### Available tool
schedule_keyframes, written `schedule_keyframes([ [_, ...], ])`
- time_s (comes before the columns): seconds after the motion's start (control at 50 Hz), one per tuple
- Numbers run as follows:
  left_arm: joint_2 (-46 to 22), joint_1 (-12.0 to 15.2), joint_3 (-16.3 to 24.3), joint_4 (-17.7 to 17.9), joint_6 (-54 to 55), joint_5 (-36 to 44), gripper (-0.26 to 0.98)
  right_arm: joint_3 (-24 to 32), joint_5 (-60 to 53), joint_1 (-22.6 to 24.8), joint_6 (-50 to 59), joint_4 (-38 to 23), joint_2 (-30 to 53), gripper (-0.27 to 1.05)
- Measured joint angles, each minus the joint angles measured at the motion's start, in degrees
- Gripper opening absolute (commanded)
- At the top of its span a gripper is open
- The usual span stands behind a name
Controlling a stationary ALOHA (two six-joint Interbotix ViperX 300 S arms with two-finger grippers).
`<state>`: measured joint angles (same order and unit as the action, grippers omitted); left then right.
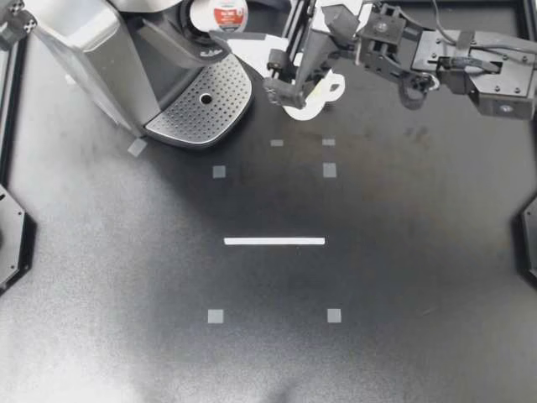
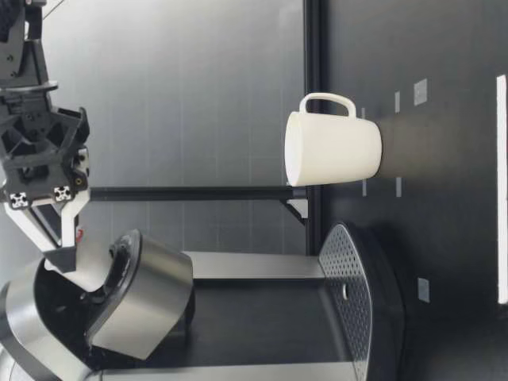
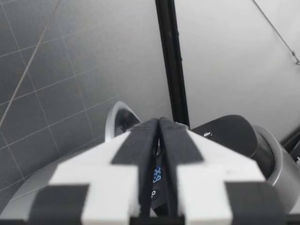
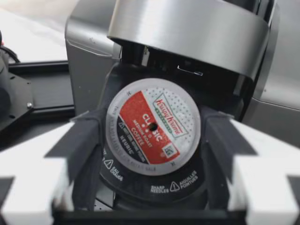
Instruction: Place the coffee capsule inside the capsule container, then place the cup onto the center of the cup tray.
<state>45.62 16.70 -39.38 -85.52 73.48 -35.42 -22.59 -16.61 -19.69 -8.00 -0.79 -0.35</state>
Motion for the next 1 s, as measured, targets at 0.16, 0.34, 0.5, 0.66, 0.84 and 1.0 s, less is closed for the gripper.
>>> schedule_keyframes([
  [0.16, 0.00, 0.09, -0.18, 0.09, 0.00, -0.44, 0.15, 0.62, 1.14, 0.00, 0.00, 0.00, 0.70, 0.56],
  [0.34, 0.00, 0.00, -0.18, 0.00, 0.00, -0.44, 0.15, 1.76, 2.46, 0.00, 0.00, 0.00, 1.41, 0.62],
  [0.5, 0.00, 0.00, -0.18, 0.00, 0.00, -0.44, 0.15, 2.72, 2.90, 0.00, -1.14, -0.09, 2.37, 0.77],
  [0.66, 0.09, 0.00, -0.18, 0.09, 0.00, -0.53, 0.15, 3.34, 3.78, 0.00, -3.08, -0.18, 2.99, 0.81],
  [0.84, 0.53, 0.00, -0.26, 0.00, 0.00, -0.53, 0.15, 3.60, 3.96, 0.00, -3.25, -0.18, 2.99, 0.81],
  [1.0, 0.70, 0.09, -0.53, 0.00, 0.18, -0.53, 0.15, 3.60, 3.87, 0.00, -3.25, -0.18, 2.99, 0.82],
])
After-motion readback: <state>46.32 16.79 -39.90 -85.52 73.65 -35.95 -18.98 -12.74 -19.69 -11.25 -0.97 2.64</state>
